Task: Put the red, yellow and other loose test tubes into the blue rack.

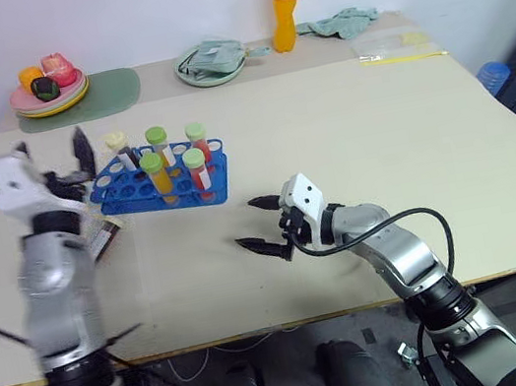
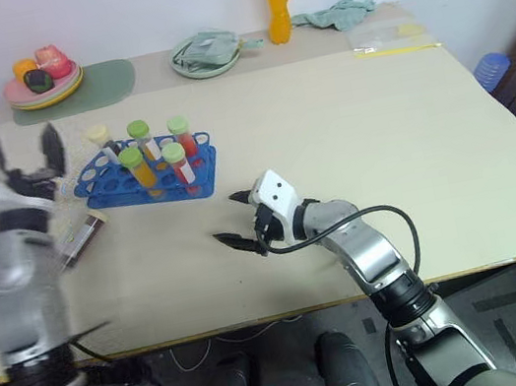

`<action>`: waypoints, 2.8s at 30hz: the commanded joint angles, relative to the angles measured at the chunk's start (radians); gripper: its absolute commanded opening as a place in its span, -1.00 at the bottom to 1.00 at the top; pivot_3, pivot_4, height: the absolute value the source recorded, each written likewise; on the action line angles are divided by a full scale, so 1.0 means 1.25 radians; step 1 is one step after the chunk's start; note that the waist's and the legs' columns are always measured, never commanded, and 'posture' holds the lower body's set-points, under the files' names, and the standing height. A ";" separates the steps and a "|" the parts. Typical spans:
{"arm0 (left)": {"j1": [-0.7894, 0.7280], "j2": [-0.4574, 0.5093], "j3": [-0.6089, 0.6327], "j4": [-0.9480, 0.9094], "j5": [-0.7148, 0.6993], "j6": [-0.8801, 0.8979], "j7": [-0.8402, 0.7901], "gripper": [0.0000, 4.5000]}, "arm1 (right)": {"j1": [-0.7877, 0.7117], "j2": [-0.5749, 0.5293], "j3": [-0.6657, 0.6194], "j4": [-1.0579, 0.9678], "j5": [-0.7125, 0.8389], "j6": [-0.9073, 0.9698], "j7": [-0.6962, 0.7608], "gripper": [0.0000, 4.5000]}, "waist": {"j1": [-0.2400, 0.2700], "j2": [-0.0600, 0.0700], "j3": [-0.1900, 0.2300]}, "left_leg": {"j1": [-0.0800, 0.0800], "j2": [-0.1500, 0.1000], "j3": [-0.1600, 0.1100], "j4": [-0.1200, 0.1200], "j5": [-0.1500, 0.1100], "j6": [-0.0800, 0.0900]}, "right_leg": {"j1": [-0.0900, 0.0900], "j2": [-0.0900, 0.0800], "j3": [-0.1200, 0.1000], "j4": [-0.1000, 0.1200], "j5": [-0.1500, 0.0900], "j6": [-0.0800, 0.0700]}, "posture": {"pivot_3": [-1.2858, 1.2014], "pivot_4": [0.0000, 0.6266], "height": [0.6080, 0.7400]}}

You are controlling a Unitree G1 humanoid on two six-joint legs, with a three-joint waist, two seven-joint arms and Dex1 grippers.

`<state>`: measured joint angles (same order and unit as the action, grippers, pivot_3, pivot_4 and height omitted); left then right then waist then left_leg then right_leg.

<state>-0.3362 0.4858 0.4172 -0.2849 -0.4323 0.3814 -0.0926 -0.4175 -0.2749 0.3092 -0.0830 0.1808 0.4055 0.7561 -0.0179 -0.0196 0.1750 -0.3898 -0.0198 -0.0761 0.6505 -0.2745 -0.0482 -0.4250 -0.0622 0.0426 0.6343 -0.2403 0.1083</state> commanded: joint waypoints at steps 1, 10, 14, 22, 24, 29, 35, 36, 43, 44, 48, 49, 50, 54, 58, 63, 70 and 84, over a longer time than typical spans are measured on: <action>-0.012 0.158 0.051 -0.013 -0.130 0.261 -0.096 0.94 | -0.014 0.012 -0.002 -0.018 0.012 -0.017 0.011 0.89 | -0.002 0.001 0.000 | 0.000 0.000 0.000 0.000 0.000 0.000 | 0.000 0.000 0.000 0.000 0.000 0.000 | 0.03 -0.52 1.00; -0.086 0.603 -0.251 0.185 -0.157 0.707 -0.423 0.94 | -0.028 0.025 -0.001 0.004 0.003 -0.028 0.017 0.89 | -0.018 0.001 0.002 | 0.001 0.000 0.000 -0.002 0.000 0.000 | 0.000 0.001 0.000 0.000 -0.001 0.000 | 0.03 -0.52 1.00; -0.275 0.613 -0.493 0.319 -0.046 0.700 -0.555 0.94 | -0.032 0.030 0.004 0.012 0.004 -0.034 0.021 0.89 | -0.019 0.001 0.002 | 0.000 0.000 0.000 -0.002 0.000 0.000 | 0.000 0.001 -0.001 0.000 -0.001 0.000 | 0.03 -0.52 1.00; -0.452 0.527 -0.764 0.566 0.172 0.591 -0.738 0.94 | -0.021 0.031 -0.001 -0.001 0.001 -0.033 0.007 0.89 | -0.023 0.001 0.002 | 0.000 0.001 0.001 -0.002 0.000 0.000 | -0.002 0.002 0.001 0.000 -0.001 0.000 | 0.03 -0.52 1.00; -0.467 0.507 -0.791 0.608 0.209 0.569 -0.770 0.70 | -0.013 0.028 -0.004 -0.009 0.001 -0.029 0.000 0.89 | -0.022 0.000 0.002 | -0.001 0.001 0.001 -0.002 0.000 0.000 | -0.002 0.002 0.001 0.000 -0.001 0.000 | 0.03 -0.52 1.00; -0.473 0.515 -0.777 0.638 0.254 0.530 -0.833 -0.34 | -0.011 0.024 -0.003 -0.017 0.003 -0.028 -0.005 0.89 | -0.021 0.000 0.002 | -0.001 0.001 0.001 -0.001 0.000 0.000 | -0.002 0.002 0.001 0.000 -0.001 0.000 | 0.03 -0.52 1.00; -0.371 0.631 -0.602 0.592 0.194 0.459 -0.887 -0.67 | -0.001 -0.008 -0.003 -0.047 0.040 -0.023 0.061 0.89 | -0.028 0.000 0.002 | -0.001 0.001 0.001 -0.002 0.000 0.000 | -0.003 0.002 0.001 0.000 -0.001 0.000 | 0.03 -0.52 1.00; -0.356 0.639 -0.539 0.609 0.167 0.450 -0.880 -0.67 | 0.001 -0.013 -0.005 -0.055 0.056 -0.020 0.079 0.89 | -0.027 -0.001 0.002 | -0.001 0.001 0.001 -0.002 0.000 0.000 | -0.003 0.002 0.001 0.001 -0.001 0.000 | 0.03 -0.52 1.00; -0.128 0.424 0.061 0.412 0.116 0.210 -0.444 -0.67 | -0.011 -0.006 -0.014 -0.060 0.121 -0.033 0.149 0.89 | -0.015 0.000 0.003 | -0.001 0.002 -0.002 0.000 0.000 0.001 | -0.002 -0.001 0.000 0.001 -0.001 0.000 | 0.03 -0.52 1.00; -0.103 0.374 0.089 0.354 0.121 0.180 -0.393 -0.67 | -0.016 -0.005 -0.011 -0.053 0.121 -0.031 0.153 0.89 | -0.011 -0.001 0.002 | -0.001 0.002 -0.002 0.000 0.000 0.001 | -0.002 -0.002 0.000 0.001 -0.001 0.001 | 0.03 -0.52 1.00; -0.087 0.142 0.109 0.161 0.121 0.113 -0.190 -0.67 | -0.037 0.004 -0.003 -0.017 0.111 -0.033 0.157 0.89 | 0.008 -0.004 0.001 | -0.001 0.000 -0.002 0.002 0.000 0.000 | -0.001 -0.002 0.000 0.001 -0.001 0.001 | 0.03 -0.52 1.00; -0.065 0.093 0.070 0.129 0.165 0.031 -0.154 -0.67 | -0.041 0.007 -0.001 -0.010 0.106 -0.036 0.154 0.89 | 0.009 -0.005 0.001 | -0.002 0.000 -0.002 0.002 0.000 0.000 | -0.001 -0.002 0.000 0.001 0.000 0.001 | 0.03 -0.52 1.00; -0.050 0.049 0.040 0.109 0.203 -0.040 -0.117 -0.67 | -0.044 0.009 -0.001 -0.006 0.102 -0.038 0.151 0.89 | 0.009 -0.005 0.000 | -0.002 0.000 -0.002 0.002 0.000 0.000 | -0.001 -0.003 0.000 0.001 0.000 0.001 | 0.03 -0.52 1.00; -0.038 -0.114 -0.033 0.123 0.263 -0.191 -0.004 -0.67 | -0.039 0.014 -0.004 -0.011 0.098 -0.029 0.136 0.89 | 0.007 -0.005 0.000 | -0.002 -0.001 -0.001 0.002 0.000 0.000 | -0.001 -0.003 0.000 0.000 0.000 0.001 | 0.03 -0.52 1.00; -0.031 -0.180 -0.107 0.194 0.333 -0.300 0.050 -0.67 | -0.028 0.010 -0.011 -0.030 0.097 -0.021 0.113 0.89 | 0.001 -0.005 0.000 | -0.001 0.000 0.001 0.001 0.000 0.000 | -0.001 -0.002 0.001 0.001 0.000 0.000 | 0.03 -0.52 1.00; -0.056 -0.199 -0.145 0.292 0.363 -0.315 0.088 -0.67 | -0.018 0.005 -0.019 -0.042 0.101 -0.010 0.089 0.89 | 0.003 -0.005 0.000 | -0.001 0.000 0.002 0.001 0.000 0.000 | -0.002 -0.001 0.001 0.001 0.000 0.000 | 0.03 -0.52 1.00; -0.060 -0.183 -0.168 0.320 0.393 -0.256 0.107 -0.67 | -0.020 0.006 -0.018 -0.041 0.105 -0.011 0.080 0.89 | 0.003 -0.005 0.000 | -0.001 0.000 0.002 0.001 0.000 0.000 | -0.001 -0.001 0.000 0.001 0.000 0.000 | 0.03 -0.52 1.00; -0.101 -0.177 -0.148 0.461 0.338 -0.350 0.084 -0.67 | -0.028 0.013 -0.017 -0.025 0.098 -0.025 0.075 0.89 | 0.004 -0.005 0.000 | -0.001 0.000 0.001 0.001 0.000 0.000 | -0.001 -0.001 0.000 0.001 0.000 0.000 | 0.03 -0.52 1.00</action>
<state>-0.4486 0.2544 0.2181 0.2728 0.0049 -0.0381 0.0130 -0.4401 -0.2651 0.3014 -0.0840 0.2980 0.3955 0.8507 -0.0132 -0.0260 0.1753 -0.3905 -0.0204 -0.0744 0.6518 -0.2747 -0.0479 -0.4265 -0.0637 0.0431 0.6353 -0.2401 0.1088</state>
